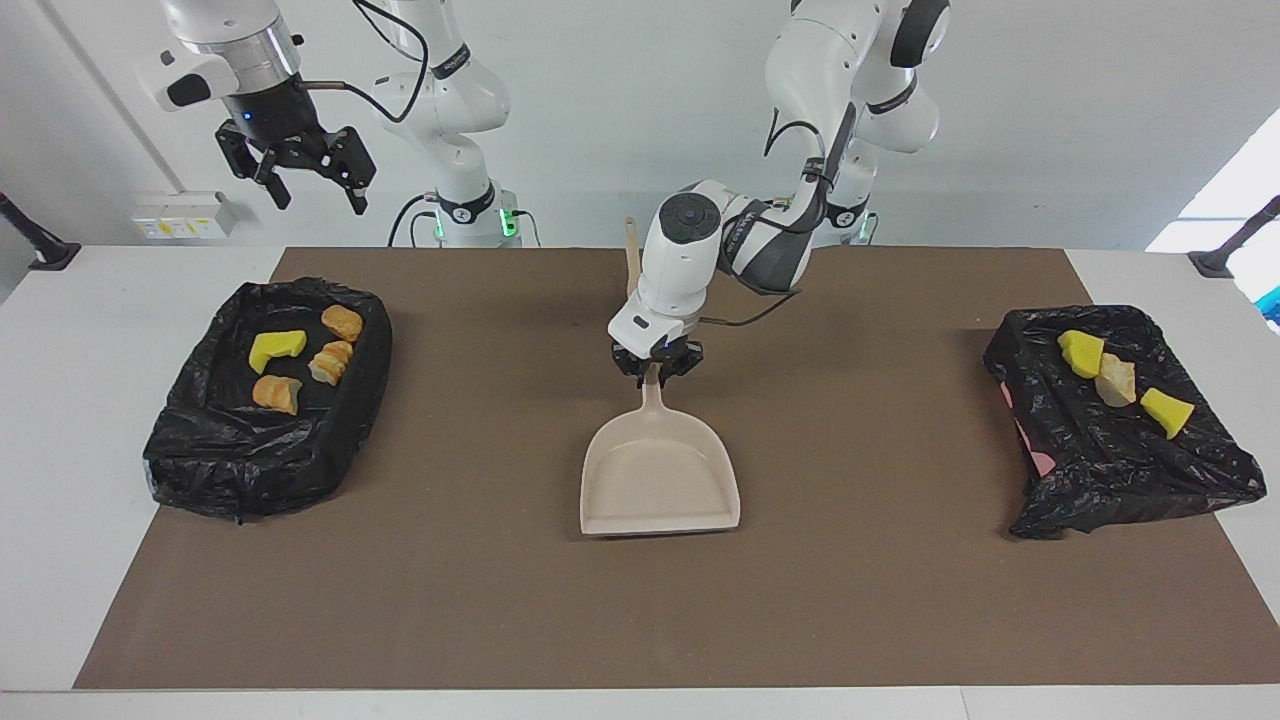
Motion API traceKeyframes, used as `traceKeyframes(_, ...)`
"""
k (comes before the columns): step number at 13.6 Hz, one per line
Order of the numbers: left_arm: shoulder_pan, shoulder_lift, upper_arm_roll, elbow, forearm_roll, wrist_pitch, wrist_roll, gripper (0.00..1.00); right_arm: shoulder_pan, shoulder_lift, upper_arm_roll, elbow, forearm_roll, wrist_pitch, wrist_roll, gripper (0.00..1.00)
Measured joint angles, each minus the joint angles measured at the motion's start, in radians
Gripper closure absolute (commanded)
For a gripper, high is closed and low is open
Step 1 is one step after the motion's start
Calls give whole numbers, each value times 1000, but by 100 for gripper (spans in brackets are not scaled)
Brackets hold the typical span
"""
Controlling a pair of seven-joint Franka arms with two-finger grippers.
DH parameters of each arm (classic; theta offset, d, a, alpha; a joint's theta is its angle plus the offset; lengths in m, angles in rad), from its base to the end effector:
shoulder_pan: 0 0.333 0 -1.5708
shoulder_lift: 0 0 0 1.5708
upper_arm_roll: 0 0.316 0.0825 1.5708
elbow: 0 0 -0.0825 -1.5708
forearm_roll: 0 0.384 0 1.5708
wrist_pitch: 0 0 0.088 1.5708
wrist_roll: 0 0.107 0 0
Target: Sweep and dump trash in bin
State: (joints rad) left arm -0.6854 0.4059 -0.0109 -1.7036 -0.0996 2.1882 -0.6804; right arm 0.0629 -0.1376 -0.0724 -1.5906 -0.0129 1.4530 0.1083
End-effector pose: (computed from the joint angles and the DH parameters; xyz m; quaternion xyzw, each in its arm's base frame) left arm 0.5112 -0.4311 0.3650 0.9981 0.0198 0.0025 0.0588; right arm 0.4981 -0.0093 0.6772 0.9982 -0.0593 -0.0001 0.0014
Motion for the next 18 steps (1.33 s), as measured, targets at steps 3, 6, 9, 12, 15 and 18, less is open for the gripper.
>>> traceKeyframes(3, 61, -27, 11, 17, 0, -17, 40, 0, 0, 0, 0, 0, 0, 0, 0, 0)
traceKeyframes(6, 182, -87, 15, 43, 1, -97, 198, 0, 0, 0, 0, 0, 0, 0, 0, 0)
traceKeyframes(9, 292, -142, 19, 52, 1, -165, 365, 0, 0, 0, 0, 0, 0, 0, 0, 0)
traceKeyframes(12, 426, -208, 22, 57, 1, -265, 547, 0, 0, 0, 0, 0, 0, 0, 0, 0)
traceKeyframes(15, 535, -269, 24, 58, 1, -361, 672, 0, 0, 0, 0, 0, 0, 0, 0, 0)
traceKeyframes(18, 606, -336, 25, 56, 5, -479, 781, 0, 0, 0, 0, 0, 0, 0, 0, 0)
